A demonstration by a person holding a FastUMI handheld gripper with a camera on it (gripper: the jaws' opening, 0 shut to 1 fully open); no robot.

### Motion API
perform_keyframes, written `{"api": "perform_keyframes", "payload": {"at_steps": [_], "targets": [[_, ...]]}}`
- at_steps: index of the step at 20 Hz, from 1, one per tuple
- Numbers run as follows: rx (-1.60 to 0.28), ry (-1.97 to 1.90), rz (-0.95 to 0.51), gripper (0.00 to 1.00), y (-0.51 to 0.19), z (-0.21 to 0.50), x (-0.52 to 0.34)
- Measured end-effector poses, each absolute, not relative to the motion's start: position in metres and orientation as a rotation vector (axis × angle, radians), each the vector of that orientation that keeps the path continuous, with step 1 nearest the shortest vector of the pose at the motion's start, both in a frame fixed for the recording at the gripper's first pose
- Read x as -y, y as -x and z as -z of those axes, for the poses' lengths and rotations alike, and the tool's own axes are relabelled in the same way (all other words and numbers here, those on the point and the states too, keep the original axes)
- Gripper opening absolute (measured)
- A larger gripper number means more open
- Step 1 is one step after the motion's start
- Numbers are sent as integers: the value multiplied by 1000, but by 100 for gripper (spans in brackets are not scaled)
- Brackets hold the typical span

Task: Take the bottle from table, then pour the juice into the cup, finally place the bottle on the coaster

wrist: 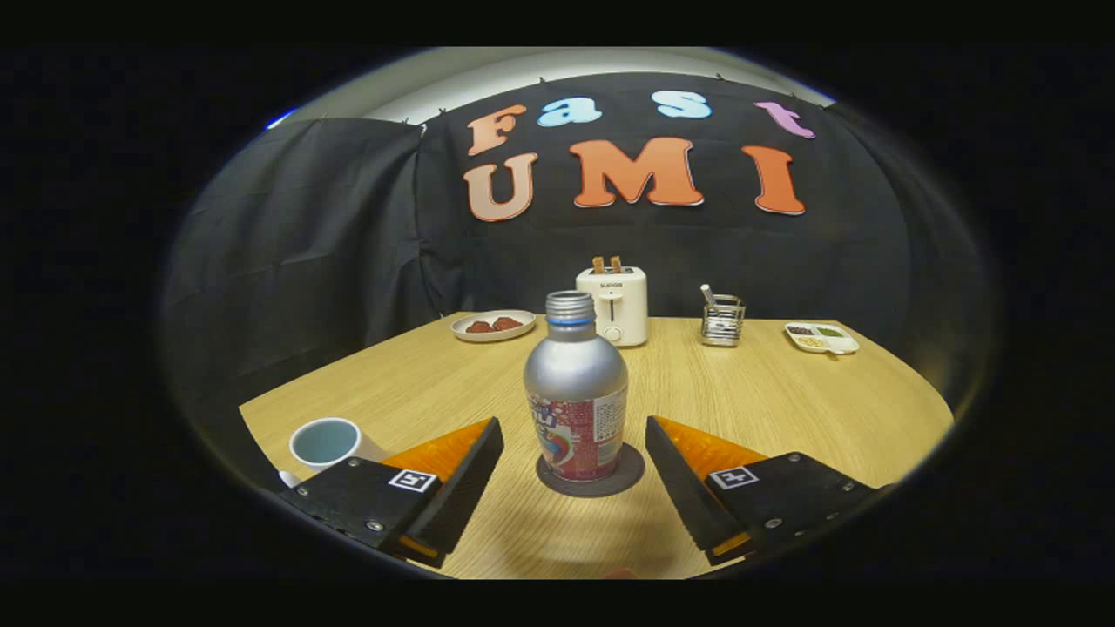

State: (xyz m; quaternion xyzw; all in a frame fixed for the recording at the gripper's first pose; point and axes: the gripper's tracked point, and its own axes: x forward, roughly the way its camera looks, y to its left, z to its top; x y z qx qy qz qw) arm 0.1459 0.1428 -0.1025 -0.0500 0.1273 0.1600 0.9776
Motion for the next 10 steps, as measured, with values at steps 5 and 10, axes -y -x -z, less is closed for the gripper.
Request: {"api": "perform_keyframes", "payload": {"at_steps": [5,10], "targets": [[-216,78,-270,97,-119,76,-123],[-185,74,-200,97,-98,62,-98]]}}
